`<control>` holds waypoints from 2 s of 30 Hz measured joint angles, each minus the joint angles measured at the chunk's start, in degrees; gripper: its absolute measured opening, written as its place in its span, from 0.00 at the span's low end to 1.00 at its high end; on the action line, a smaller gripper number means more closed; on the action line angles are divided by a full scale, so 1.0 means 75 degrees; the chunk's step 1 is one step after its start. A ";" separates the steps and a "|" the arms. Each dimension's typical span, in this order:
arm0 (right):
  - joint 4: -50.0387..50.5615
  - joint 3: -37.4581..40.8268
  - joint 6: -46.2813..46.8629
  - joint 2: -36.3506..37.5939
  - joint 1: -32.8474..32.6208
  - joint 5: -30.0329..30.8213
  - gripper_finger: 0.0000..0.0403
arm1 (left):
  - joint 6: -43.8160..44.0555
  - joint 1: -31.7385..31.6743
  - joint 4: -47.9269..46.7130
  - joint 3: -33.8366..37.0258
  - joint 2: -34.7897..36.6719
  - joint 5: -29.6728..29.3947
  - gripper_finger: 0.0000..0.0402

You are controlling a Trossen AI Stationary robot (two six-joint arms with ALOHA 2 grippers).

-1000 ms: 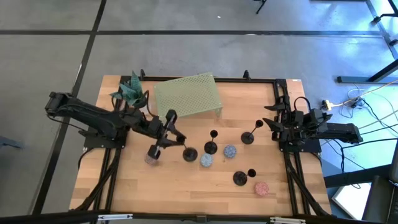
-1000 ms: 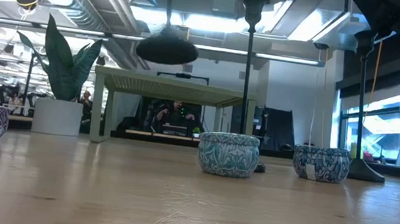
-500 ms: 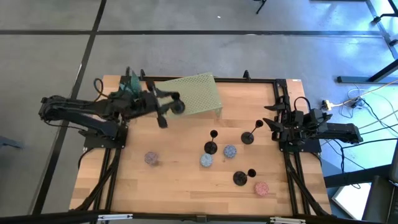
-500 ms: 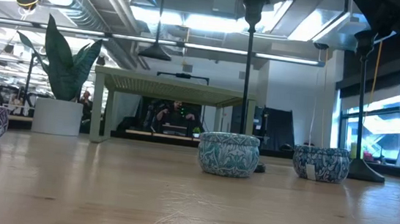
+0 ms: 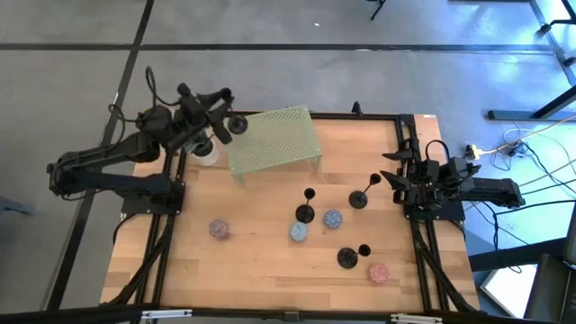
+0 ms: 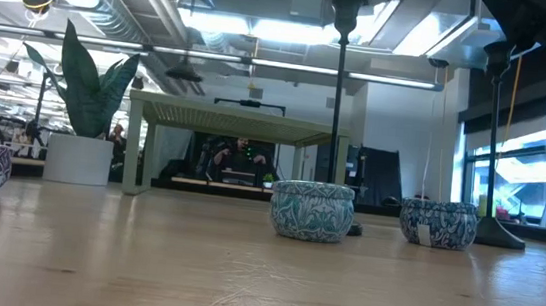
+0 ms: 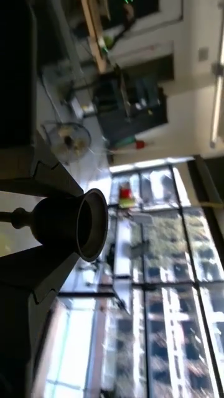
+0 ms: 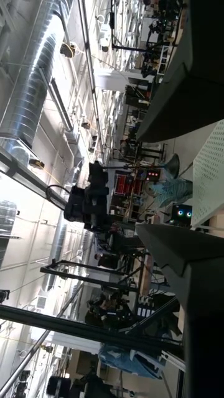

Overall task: Pick & Place candle stick holders
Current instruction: Put the black candle holder on the shelf

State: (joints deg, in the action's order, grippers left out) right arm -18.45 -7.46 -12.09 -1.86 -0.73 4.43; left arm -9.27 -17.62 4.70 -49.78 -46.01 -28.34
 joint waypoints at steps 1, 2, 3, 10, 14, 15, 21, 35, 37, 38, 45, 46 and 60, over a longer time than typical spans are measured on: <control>0.0008 0.0000 -0.0023 0.0001 0.0000 0.0000 0.58 | 0.0098 -0.0136 -0.0258 -0.0003 0.0084 0.0003 0.28; 0.0019 0.0000 -0.0059 0.0001 0.0000 -0.0002 0.58 | 0.0232 -0.0270 -0.0546 -0.0003 0.0157 0.0065 0.28; 0.0036 0.0000 -0.0086 0.0002 -0.0002 -0.0007 0.58 | 0.0394 -0.0402 -0.0818 -0.0003 0.0210 0.0207 0.28; 0.0041 0.0000 -0.0109 0.0002 -0.0003 -0.0012 0.58 | 0.1073 -0.1180 -0.1403 -0.0001 0.0171 0.1451 0.28; 0.0032 0.0000 -0.0158 0.0002 -0.0002 -0.0010 0.58 | 0.1141 -0.1562 -0.1214 -0.0003 0.0002 0.1653 0.28; 0.0032 0.0000 -0.0198 0.0002 -0.0001 -0.0009 0.58 | 0.1141 -0.1655 -0.1223 -0.0002 -0.0056 0.1691 0.28; 0.0034 0.0000 -0.0310 0.0000 -0.0002 -0.0009 0.58 | 0.1333 -0.2071 -0.1176 0.0000 -0.0488 0.2154 0.28; 0.0096 0.0000 -0.0310 0.0002 0.0000 0.0003 0.58 | 0.1415 -0.2441 -0.0978 0.0000 -0.0691 0.2376 0.28; 0.0096 0.0000 -0.0313 -0.0001 0.0000 0.0003 0.58 | 0.1400 -0.2439 -0.0975 0.0000 -0.0763 0.2378 0.28; 0.0096 0.0000 -0.0312 0.0002 -0.0003 0.0003 0.58 | 0.1397 -0.2438 -0.0961 0.0000 -0.0791 0.2378 0.28; 0.0096 0.0000 -0.0313 0.0002 0.0000 0.0003 0.57 | 0.1276 -0.2438 -0.0719 -0.0012 -0.1033 0.2378 0.28; 0.0095 0.0000 -0.0313 0.0001 -0.0001 0.0003 0.57 | 0.1277 -0.2438 -0.0693 -0.0012 -0.1045 0.2378 0.28; 0.0096 0.0000 -0.0316 0.0002 0.0000 0.0000 0.57 | 0.1214 -0.2438 -0.0617 0.0012 -0.0998 0.2340 0.31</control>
State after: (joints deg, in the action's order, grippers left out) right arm -17.74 -7.46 -14.46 -1.85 -0.73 4.43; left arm -0.16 -35.90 0.07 -49.69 -53.49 -10.79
